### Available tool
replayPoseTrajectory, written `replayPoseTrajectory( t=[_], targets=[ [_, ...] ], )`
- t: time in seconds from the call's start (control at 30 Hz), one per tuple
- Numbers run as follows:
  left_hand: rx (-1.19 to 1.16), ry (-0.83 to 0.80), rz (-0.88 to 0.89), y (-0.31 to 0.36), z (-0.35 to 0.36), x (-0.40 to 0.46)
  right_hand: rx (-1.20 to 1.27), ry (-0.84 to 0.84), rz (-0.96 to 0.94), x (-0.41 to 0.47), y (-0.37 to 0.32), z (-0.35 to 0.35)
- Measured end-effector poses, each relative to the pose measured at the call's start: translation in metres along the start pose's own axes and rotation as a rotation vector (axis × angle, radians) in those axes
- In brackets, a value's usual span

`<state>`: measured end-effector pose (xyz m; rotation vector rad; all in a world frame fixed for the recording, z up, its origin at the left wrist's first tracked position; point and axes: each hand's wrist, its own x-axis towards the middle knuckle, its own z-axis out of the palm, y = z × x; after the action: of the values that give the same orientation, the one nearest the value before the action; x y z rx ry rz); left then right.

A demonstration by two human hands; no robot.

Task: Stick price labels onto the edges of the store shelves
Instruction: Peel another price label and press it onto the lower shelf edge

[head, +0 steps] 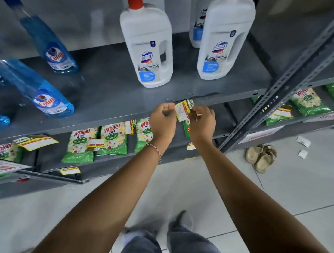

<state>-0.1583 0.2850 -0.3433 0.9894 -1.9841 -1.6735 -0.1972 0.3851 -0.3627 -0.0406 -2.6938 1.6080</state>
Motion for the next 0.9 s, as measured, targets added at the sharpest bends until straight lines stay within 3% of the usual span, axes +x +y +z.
replayPoseTrajectory(
  t=[0.1,0.23,0.5,0.67,0.77,0.9],
  targets=[
    [0.175,-0.070,0.065,0.011,0.008,0.006,0.064,-0.012,0.164,0.009,0.017,0.002],
    [0.390,-0.106,0.213,0.015,0.014,0.015,0.208,-0.100,0.218,0.016,0.019,0.005],
    [0.399,-0.055,0.179,0.011,0.019,0.019,0.576,-0.046,0.324,0.023,0.025,0.004],
    [0.319,0.007,0.157,-0.003,0.021,0.003,0.430,-0.045,0.164,0.028,0.030,-0.005],
    [0.238,-0.008,0.008,-0.013,0.014,-0.003,0.175,-0.108,-0.083,0.031,0.033,-0.012],
    [0.201,-0.046,-0.014,-0.016,0.007,-0.003,-0.021,-0.195,-0.344,0.041,0.026,-0.011]
  ],
)
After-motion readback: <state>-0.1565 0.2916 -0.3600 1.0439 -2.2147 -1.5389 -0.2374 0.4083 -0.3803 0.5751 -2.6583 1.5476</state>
